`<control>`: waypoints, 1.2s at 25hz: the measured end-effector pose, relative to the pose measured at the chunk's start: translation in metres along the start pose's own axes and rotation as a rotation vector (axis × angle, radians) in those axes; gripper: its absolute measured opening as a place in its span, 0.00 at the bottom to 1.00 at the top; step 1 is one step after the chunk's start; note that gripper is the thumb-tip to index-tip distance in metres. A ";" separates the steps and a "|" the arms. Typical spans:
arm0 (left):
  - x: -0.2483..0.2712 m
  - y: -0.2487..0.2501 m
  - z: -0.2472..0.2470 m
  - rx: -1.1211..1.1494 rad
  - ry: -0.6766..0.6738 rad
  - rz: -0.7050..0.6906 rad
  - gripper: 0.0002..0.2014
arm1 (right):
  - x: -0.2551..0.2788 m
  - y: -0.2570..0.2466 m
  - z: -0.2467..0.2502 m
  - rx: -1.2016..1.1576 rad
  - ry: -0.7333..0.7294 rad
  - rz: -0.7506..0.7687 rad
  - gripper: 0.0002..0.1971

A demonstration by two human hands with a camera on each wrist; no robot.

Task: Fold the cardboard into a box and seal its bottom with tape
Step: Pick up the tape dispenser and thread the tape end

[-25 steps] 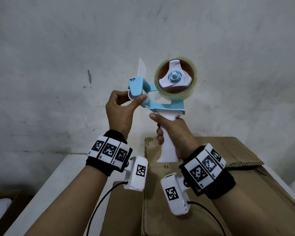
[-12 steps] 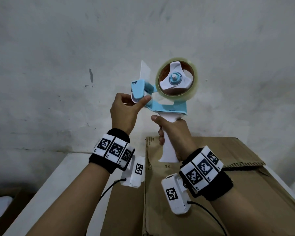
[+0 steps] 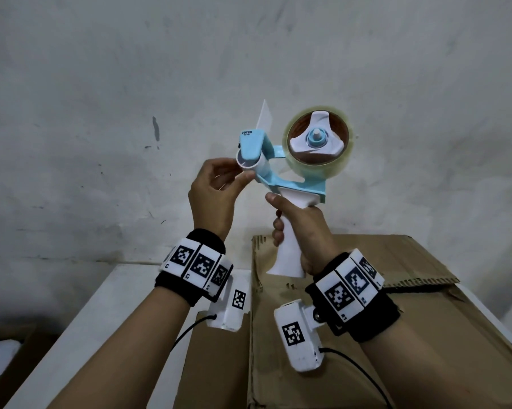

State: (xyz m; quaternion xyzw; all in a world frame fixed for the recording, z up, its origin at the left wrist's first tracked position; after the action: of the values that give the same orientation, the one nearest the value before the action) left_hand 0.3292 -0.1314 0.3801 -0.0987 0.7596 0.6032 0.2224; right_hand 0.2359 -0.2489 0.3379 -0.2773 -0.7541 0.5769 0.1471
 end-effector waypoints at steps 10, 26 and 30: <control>-0.011 -0.011 0.001 -0.230 -0.047 -0.138 0.04 | -0.006 0.007 0.000 0.004 0.003 -0.046 0.08; 0.001 -0.038 -0.001 0.578 0.057 0.429 0.06 | -0.019 0.003 -0.004 0.164 0.036 0.157 0.06; -0.009 -0.028 -0.005 0.330 -0.102 0.423 0.06 | -0.023 -0.005 -0.001 0.153 0.054 0.169 0.05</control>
State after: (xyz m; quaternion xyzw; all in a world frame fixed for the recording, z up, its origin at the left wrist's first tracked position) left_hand 0.3476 -0.1447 0.3604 0.1302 0.8393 0.5083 0.1425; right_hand 0.2541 -0.2626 0.3457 -0.3435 -0.6777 0.6352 0.1389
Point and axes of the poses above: each hand's wrist, its own x-axis away from the middle knuckle, its own z-axis out of the back of the hand, y = z × x, the point moved 7 cm from there along -x, towards the middle knuckle, and after that the axes turned 7 degrees about z, right-handed, at the moved point
